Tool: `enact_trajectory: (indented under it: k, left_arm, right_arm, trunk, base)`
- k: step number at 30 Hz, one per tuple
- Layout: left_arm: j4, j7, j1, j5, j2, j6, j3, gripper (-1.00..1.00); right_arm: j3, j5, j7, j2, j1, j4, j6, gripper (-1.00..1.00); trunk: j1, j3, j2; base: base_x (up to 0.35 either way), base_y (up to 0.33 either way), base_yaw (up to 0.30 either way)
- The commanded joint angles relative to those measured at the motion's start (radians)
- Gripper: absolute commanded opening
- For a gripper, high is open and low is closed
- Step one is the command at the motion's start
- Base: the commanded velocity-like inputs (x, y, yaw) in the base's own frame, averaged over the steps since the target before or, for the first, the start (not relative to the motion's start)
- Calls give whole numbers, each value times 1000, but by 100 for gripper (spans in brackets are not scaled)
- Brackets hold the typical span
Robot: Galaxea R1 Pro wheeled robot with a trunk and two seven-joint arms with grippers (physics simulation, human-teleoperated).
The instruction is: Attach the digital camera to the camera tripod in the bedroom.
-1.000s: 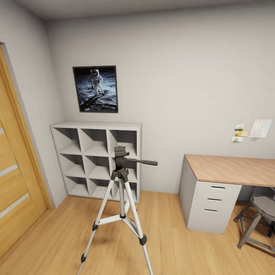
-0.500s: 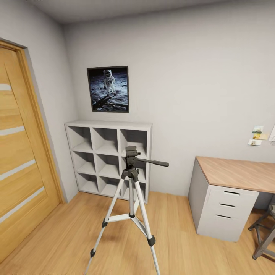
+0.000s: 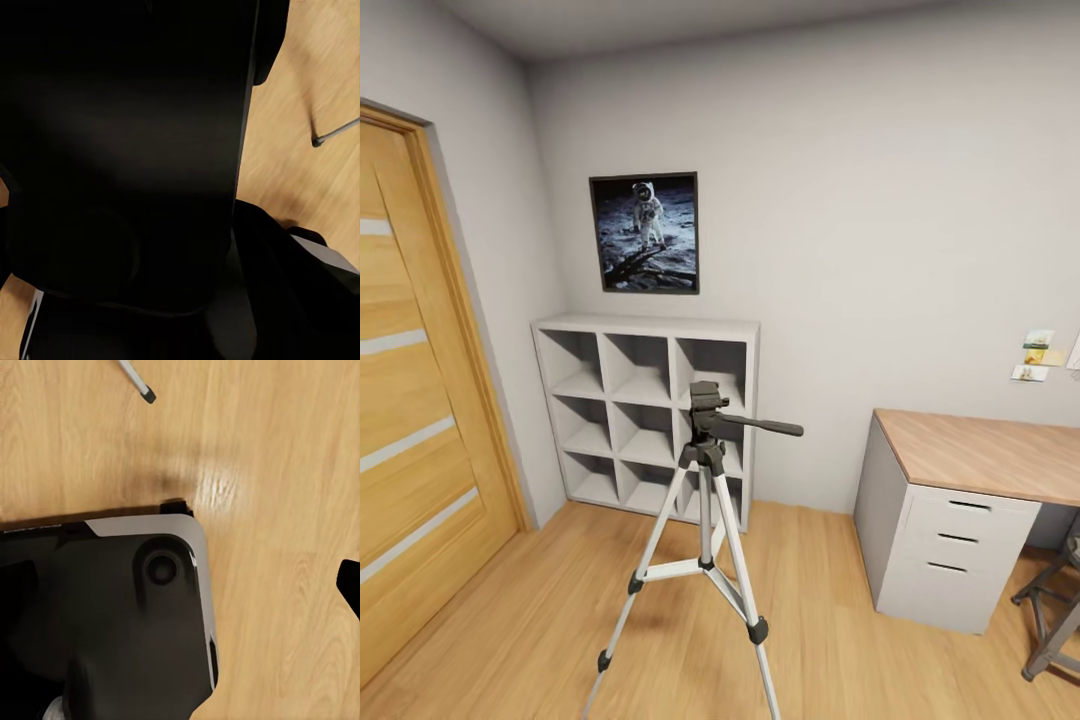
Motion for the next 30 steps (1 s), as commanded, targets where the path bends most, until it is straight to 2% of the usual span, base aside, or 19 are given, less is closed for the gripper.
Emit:
enact_trajectory:
  k: [1, 14, 18, 22, 24, 26, 30]
  left_arm:
    - [0, -7, 0, 9, 0, 2, -8, -100]
    - [0, -7, 0, 10, 0, 2, -8, -100]
    - [0, 12, 0, 11, 0, 3, -8, -100]
    - [0, 79, 0, 36, -6, 3, -8, -100]
    - [0, 124, 0, 52, -18, 3, -8, -100]
    - [0, 205, 0, 64, -47, 0, -8, -100]
    - [0, 277, 0, 68, -71, -6, -8, -100]
  right_arm:
    - [-8, 10, 3, -1, -1, 3, -6, 100]
    - [-6, 12, 6, -1, -1, 3, -8, 100]
    - [-6, 12, 4, -1, -1, 3, -7, 100]
    - [-6, 12, 1, -1, -1, 3, -7, 100]
    - [-6, 12, 0, -1, -1, 3, -7, 100]
    - [-6, 11, -3, -1, -1, 3, -6, 100]
    - [-6, 11, -5, -1, -1, 3, -6, 100]
  trunk:
    - [0, -1, -1]
    - [0, -21, -1]
    - [0, -28, -1]
    - [0, -34, -1]
    - [0, -37, -1]
    - [0, -41, -1]
    - [0, -47, -1]
  base:
    - [0, 0, 0]
    - [0, 0, 0]
    - [0, 0, 0]
    - [0, 0, 0]
    - [0, 0, 0]
    - [0, 0, 0]
    - [0, 0, 0]
